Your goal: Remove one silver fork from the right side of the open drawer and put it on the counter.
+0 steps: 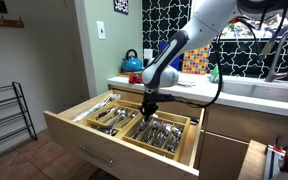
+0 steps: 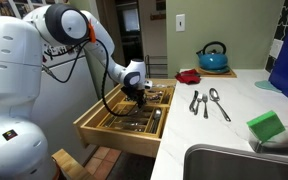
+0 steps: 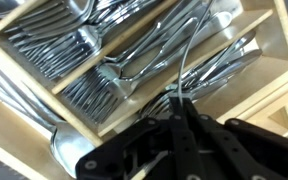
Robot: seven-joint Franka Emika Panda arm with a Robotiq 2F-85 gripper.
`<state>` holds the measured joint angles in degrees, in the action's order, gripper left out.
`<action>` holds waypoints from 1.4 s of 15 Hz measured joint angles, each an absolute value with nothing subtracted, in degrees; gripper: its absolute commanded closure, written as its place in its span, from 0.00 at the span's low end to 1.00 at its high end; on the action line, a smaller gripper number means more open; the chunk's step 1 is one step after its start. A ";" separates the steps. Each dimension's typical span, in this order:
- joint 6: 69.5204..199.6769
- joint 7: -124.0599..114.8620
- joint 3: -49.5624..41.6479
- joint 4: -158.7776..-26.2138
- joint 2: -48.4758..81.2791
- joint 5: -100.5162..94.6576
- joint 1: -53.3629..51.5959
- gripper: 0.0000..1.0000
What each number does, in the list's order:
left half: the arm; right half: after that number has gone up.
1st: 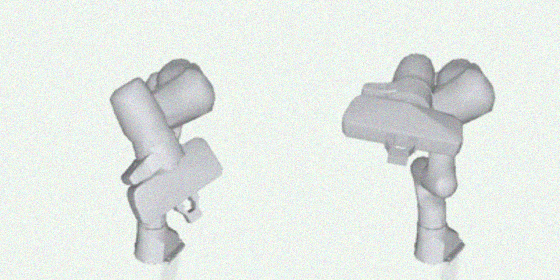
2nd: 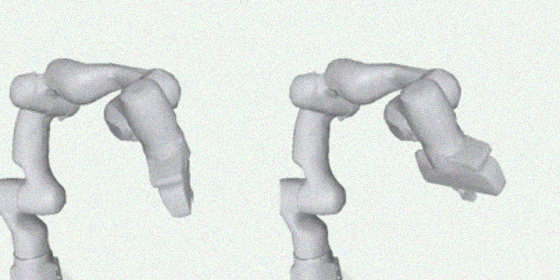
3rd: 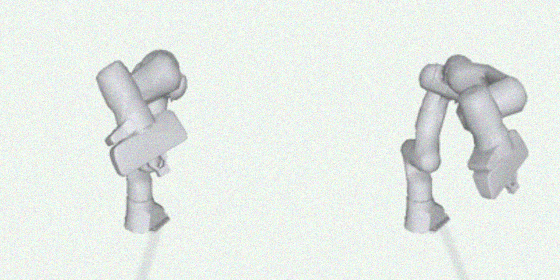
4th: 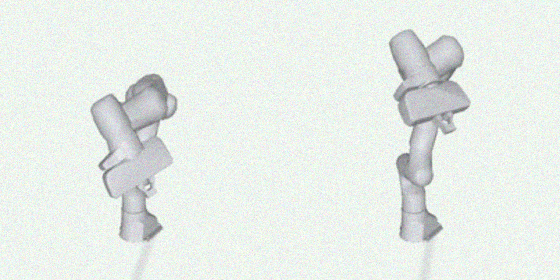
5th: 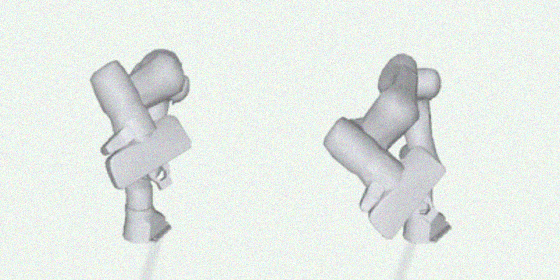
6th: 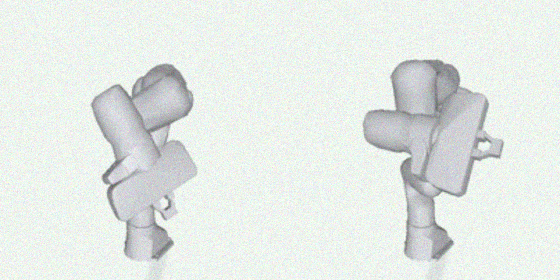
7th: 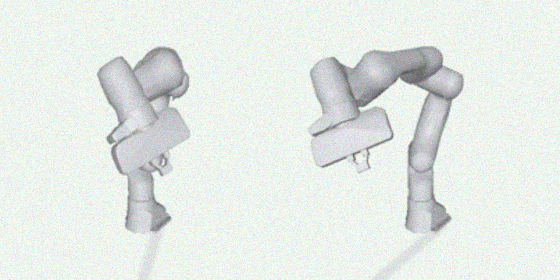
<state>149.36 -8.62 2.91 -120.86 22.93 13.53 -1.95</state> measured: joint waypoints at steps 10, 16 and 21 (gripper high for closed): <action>121.07 -33.26 -3.39 -122.17 3.30 -19.84 -6.37 0.96; 107.71 -39.58 0.11 -117.73 0.18 -34.22 -6.30 0.94; 107.68 -39.73 0.17 -117.66 0.48 -34.75 -6.21 0.94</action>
